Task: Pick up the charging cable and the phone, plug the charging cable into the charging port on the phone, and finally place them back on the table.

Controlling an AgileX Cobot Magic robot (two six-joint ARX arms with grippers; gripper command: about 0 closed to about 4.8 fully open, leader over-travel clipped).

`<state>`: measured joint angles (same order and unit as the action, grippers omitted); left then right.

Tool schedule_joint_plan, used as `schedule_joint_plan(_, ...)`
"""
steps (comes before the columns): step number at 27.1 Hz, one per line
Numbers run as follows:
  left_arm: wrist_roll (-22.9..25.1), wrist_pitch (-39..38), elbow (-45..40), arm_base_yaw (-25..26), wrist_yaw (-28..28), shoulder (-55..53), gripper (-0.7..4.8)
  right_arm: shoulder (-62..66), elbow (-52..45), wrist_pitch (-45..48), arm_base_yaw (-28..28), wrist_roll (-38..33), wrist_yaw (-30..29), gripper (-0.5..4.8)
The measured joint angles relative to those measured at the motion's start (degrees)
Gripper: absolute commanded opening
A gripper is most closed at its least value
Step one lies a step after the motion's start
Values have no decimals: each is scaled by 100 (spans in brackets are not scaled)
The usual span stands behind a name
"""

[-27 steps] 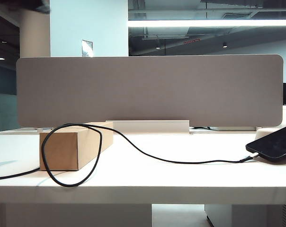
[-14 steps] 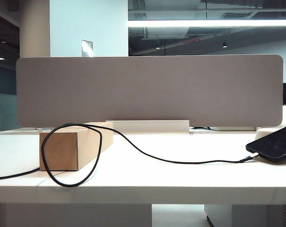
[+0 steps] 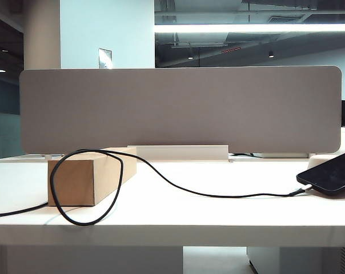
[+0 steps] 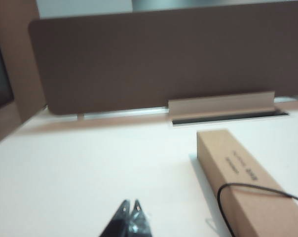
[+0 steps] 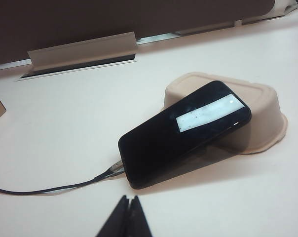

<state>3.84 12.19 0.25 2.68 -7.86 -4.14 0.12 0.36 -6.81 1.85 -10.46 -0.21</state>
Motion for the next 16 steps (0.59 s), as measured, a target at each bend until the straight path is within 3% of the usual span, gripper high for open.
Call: schedule_joint_plan(16,-81,-562,2,-7,146,396,-6,0,0,-2,0,0,0,-5)
